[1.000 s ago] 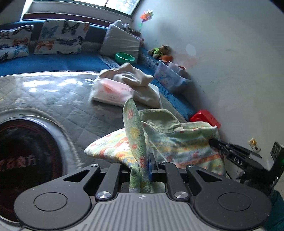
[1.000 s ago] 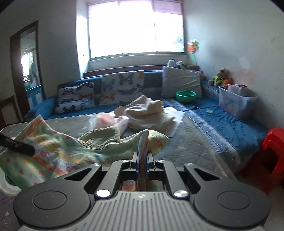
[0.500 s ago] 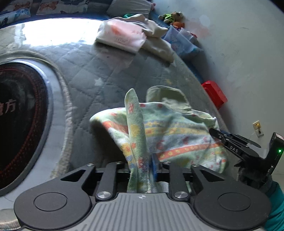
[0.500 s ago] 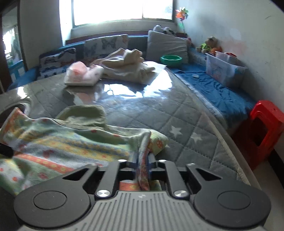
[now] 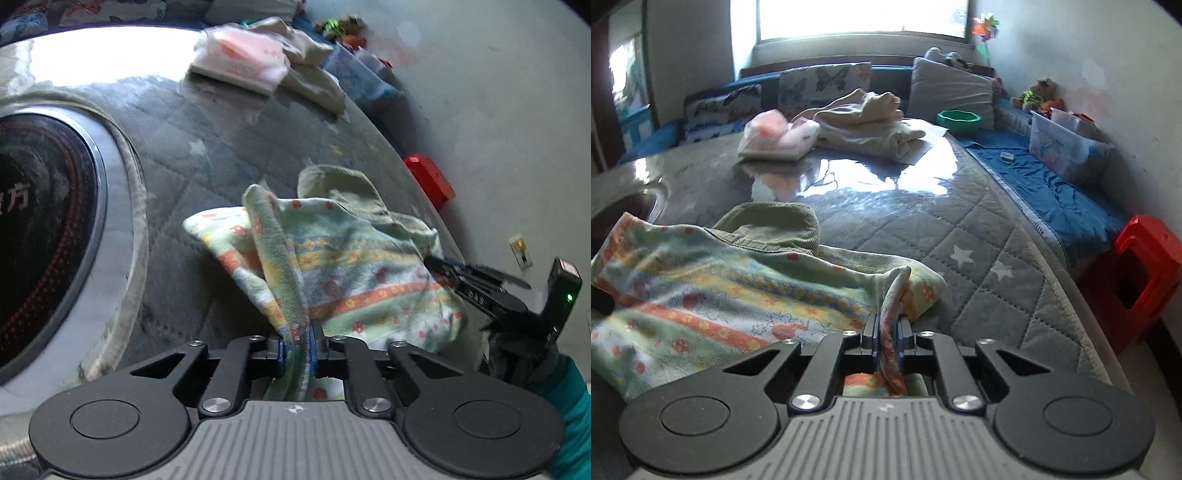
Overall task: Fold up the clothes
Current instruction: 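Lay the folded shirt down and open both grippers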
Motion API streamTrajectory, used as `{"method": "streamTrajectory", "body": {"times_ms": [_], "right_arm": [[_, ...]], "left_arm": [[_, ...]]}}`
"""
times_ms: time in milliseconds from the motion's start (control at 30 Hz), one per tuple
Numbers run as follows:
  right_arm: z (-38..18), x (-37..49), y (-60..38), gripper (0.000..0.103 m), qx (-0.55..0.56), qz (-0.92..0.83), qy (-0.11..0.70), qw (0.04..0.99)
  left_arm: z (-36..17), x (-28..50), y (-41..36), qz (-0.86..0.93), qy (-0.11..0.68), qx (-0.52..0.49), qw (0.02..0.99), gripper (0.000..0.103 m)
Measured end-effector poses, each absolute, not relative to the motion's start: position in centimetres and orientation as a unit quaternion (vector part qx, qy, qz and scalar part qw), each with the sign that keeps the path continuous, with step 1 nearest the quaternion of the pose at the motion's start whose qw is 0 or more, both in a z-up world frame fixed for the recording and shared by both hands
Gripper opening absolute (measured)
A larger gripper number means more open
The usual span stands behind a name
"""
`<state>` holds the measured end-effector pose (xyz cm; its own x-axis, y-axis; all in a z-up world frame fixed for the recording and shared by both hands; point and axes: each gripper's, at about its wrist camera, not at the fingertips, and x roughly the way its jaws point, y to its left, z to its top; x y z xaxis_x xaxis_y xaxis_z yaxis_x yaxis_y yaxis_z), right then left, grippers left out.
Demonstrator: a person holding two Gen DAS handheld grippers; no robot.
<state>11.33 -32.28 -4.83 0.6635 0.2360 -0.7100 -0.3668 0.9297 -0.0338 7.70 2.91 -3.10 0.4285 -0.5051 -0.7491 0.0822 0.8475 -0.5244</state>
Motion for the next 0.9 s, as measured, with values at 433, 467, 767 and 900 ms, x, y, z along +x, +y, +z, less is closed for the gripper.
{"method": "streamTrajectory", "body": {"times_ms": [433,467,767,900], "right_arm": [[-2.7,8.6,-33.2,0.035,-0.099,0.156,0.368,0.911],[-2.4,8.6,-33.2,0.035,-0.094,0.156,0.360,0.915],[-3.7,9.9,-30.8,0.033,-0.087,0.188,0.348,0.914],[-4.9,10.7,-31.0,0.031,-0.076,0.183,0.361,0.911]], "left_arm": [[-1.5,6.5,5.9,-0.117,0.489,-0.165,0.849,0.054],[-1.2,6.5,6.3,-0.108,0.484,-0.167,0.852,0.053],[-0.1,7.5,2.5,-0.169,0.434,-0.181,0.866,0.021],[-1.0,8.4,0.4,-0.181,0.444,-0.170,0.861,0.021]]}}
